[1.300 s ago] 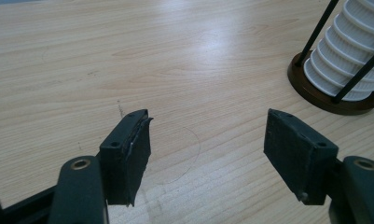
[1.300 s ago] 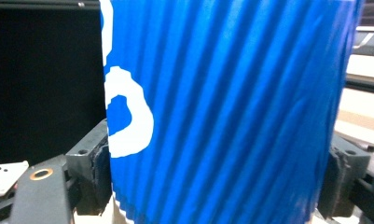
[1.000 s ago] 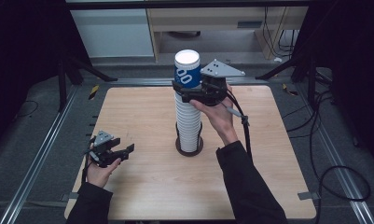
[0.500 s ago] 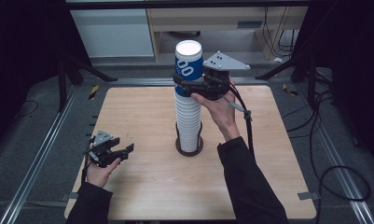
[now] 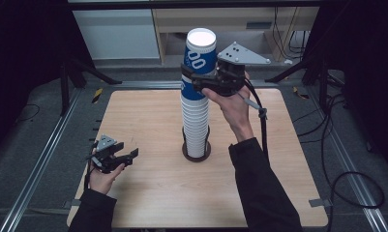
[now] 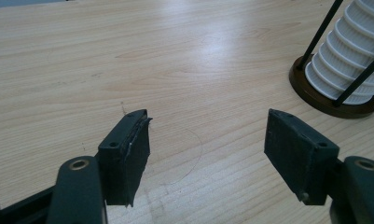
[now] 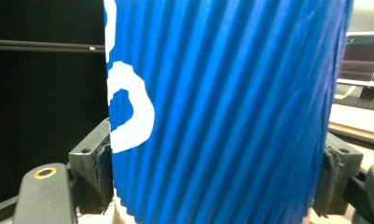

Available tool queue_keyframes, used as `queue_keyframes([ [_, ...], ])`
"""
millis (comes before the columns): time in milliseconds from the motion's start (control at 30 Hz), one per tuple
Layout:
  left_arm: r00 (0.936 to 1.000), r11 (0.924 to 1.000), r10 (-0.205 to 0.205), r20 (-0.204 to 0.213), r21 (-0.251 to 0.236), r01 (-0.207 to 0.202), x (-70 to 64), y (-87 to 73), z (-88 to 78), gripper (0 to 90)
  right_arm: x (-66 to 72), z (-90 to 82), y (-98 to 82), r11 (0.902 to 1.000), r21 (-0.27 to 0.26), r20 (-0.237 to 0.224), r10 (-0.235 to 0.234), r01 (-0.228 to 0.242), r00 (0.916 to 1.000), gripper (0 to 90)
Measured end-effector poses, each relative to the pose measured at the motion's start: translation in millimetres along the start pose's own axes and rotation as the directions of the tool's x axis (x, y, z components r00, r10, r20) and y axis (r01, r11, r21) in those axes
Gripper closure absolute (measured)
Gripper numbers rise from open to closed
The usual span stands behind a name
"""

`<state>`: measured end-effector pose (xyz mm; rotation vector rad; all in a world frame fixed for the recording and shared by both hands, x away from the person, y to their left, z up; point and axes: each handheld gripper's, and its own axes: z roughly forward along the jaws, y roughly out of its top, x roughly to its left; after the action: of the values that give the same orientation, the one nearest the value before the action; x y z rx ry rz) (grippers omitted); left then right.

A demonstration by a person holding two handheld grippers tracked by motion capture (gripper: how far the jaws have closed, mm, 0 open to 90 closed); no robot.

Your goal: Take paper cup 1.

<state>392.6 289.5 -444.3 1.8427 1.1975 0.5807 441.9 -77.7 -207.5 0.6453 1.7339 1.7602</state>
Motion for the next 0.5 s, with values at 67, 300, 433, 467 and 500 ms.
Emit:
queue_keyframes([
  [67, 1.0000, 1.0000, 0.000, -0.001, 0.000, 0.000, 0.0, 0.2, -0.3, 30.7, -0.4, -3.4, 3.1, 1.0000, -0.004, -0.001, -0.005, 0.005, 1.0000, 19.8],
  [300, 1.0000, 1.0000, -0.001, -0.003, -0.004, 0.001, 1.2, 1.3, -2.1, 30.5, -6.5, -25.9, 13.2, 0.9993, -0.018, 0.026, -0.032, 0.033, 0.9991, 19.9],
  [433, 1.0000, 1.0000, 0.001, -0.002, -0.003, -0.001, 0.1, 1.3, -1.8, 30.4, -14.8, -43.6, 9.8, 0.9991, 0.000, 0.053, -0.042, 0.042, 0.9977, 19.9],
  [467, 1.0000, 1.0000, 0.004, -0.002, -0.003, -0.004, -0.2, 1.4, -1.8, 30.4, -18.6, -49.9, 6.3, 0.9989, 0.009, 0.068, -0.046, 0.046, 0.9966, 19.9],
  [500, 1.0000, 1.0000, 0.007, -0.002, -0.002, -0.007, -0.5, 1.6, -1.9, 30.4, -20.5, -53.1, 4.3, 0.9988, 0.017, 0.075, -0.047, 0.045, 0.9961, 19.9],
])
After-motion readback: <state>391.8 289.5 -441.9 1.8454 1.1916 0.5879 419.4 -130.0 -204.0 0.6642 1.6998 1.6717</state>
